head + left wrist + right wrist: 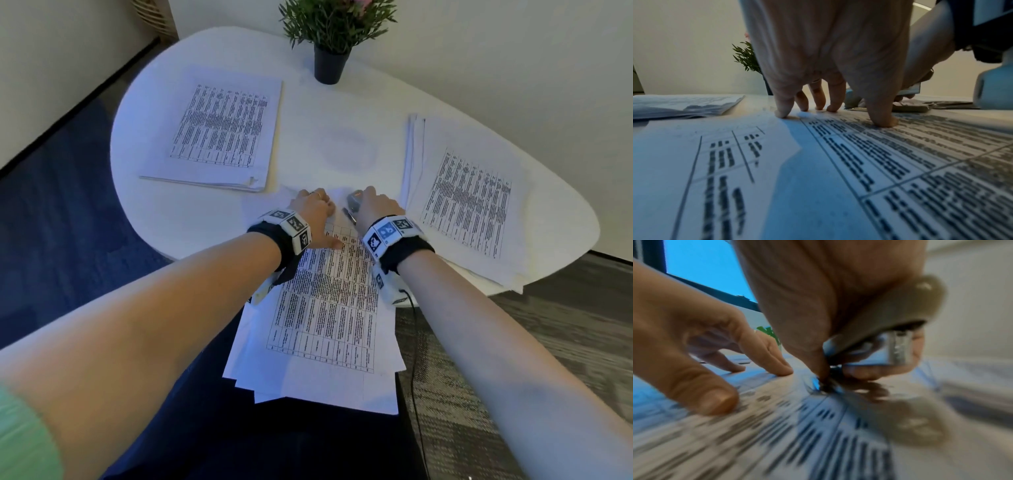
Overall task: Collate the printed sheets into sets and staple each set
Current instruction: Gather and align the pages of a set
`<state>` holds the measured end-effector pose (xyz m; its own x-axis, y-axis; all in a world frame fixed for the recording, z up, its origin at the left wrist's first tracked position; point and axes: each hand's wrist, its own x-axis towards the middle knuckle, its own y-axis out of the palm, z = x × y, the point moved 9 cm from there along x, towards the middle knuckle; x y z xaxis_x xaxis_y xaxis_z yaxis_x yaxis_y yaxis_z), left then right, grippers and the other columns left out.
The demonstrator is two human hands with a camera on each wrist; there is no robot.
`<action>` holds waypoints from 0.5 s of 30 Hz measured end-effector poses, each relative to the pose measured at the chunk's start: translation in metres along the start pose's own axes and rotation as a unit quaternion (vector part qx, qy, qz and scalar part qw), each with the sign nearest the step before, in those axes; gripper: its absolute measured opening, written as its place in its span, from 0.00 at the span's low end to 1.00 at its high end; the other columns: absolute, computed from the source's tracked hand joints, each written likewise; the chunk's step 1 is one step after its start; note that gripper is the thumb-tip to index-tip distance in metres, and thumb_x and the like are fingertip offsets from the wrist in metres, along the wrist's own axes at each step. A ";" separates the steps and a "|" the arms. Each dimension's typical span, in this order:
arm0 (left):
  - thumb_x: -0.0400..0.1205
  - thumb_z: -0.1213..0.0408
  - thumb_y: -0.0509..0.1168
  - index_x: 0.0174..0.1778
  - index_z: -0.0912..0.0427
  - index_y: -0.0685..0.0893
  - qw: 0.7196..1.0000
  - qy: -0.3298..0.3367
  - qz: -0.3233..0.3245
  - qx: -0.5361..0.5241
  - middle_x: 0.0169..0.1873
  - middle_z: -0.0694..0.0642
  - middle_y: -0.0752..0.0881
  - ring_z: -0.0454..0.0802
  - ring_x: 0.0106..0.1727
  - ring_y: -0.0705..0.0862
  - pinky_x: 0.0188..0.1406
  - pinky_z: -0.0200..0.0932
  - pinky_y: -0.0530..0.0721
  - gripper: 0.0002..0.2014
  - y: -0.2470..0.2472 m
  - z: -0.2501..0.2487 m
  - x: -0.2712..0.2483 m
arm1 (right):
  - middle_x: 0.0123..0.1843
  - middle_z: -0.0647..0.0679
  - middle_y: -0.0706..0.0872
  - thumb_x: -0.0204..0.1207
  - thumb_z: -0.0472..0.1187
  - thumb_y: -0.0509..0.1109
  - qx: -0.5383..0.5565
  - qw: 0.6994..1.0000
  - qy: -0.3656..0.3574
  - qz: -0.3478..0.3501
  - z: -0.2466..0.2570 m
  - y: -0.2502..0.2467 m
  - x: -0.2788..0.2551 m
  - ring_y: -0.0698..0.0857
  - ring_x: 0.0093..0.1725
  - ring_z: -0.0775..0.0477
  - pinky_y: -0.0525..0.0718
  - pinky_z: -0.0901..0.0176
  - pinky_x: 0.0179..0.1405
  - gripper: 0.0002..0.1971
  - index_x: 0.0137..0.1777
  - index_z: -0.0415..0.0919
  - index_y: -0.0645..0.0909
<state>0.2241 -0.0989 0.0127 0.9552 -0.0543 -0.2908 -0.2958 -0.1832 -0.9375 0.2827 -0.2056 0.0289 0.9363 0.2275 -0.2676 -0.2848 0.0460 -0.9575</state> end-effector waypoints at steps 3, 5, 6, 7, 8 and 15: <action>0.69 0.29 0.64 0.69 0.55 0.77 1.000 0.001 -0.005 -0.002 0.73 0.59 0.71 0.62 0.72 0.68 0.70 0.60 0.72 0.40 0.004 0.000 0.002 | 0.54 0.40 0.81 0.82 0.41 0.60 0.017 1.000 0.007 0.014 0.009 0.007 0.003 0.82 0.48 0.40 0.77 0.53 0.43 0.12 0.59 0.34 0.76; 0.69 0.29 0.63 0.71 0.52 0.76 1.000 0.005 -0.003 0.002 0.75 0.60 0.70 0.62 0.74 0.67 0.71 0.61 0.70 0.40 0.005 0.000 0.001 | 0.54 0.37 0.82 0.81 0.38 0.61 0.001 1.000 -0.006 0.009 0.014 0.009 0.005 0.84 0.49 0.38 0.79 0.54 0.41 0.10 0.57 0.36 0.78; 0.69 0.29 0.63 0.72 0.51 0.76 1.000 0.007 -0.003 0.003 0.75 0.60 0.69 0.62 0.74 0.67 0.71 0.62 0.69 0.40 0.005 0.000 0.001 | 0.54 0.37 0.83 0.80 0.39 0.63 0.013 1.000 -0.005 0.005 0.013 0.006 0.002 0.84 0.48 0.37 0.78 0.53 0.40 0.08 0.56 0.37 0.76; 0.69 0.29 0.63 0.72 0.52 0.76 1.000 0.008 -0.003 0.006 0.75 0.61 0.69 0.62 0.74 0.67 0.71 0.62 0.69 0.40 0.005 -0.001 0.001 | 0.52 0.38 0.83 0.80 0.39 0.64 0.014 1.000 -0.010 -0.007 0.012 0.002 0.001 0.83 0.48 0.36 0.76 0.52 0.38 0.08 0.57 0.38 0.73; 0.69 0.29 0.63 0.72 0.52 0.77 1.000 0.008 -0.006 0.007 0.75 0.61 0.69 0.62 0.74 0.67 0.71 0.62 0.69 0.40 0.004 0.000 0.001 | 0.54 0.37 0.84 0.79 0.38 0.65 -0.003 1.000 -0.020 -0.019 0.011 -0.001 0.003 0.84 0.49 0.35 0.75 0.51 0.38 0.12 0.60 0.37 0.71; 0.70 0.31 0.64 0.71 0.51 0.76 1.000 0.006 0.007 -0.001 0.75 0.60 0.69 0.63 0.73 0.67 0.71 0.62 0.70 0.38 0.005 0.000 -0.001 | 0.61 0.37 0.82 0.81 0.53 0.63 0.080 0.995 0.051 0.010 0.009 0.005 0.018 0.83 0.53 0.38 0.76 0.54 0.41 0.24 0.64 0.31 0.71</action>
<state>0.2219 -0.0993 0.0085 0.9508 -0.0687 -0.3021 -0.3097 -0.1836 -0.9329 0.2966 -0.1921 0.0205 0.9438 0.1310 -0.3034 -0.3249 0.1993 -0.9245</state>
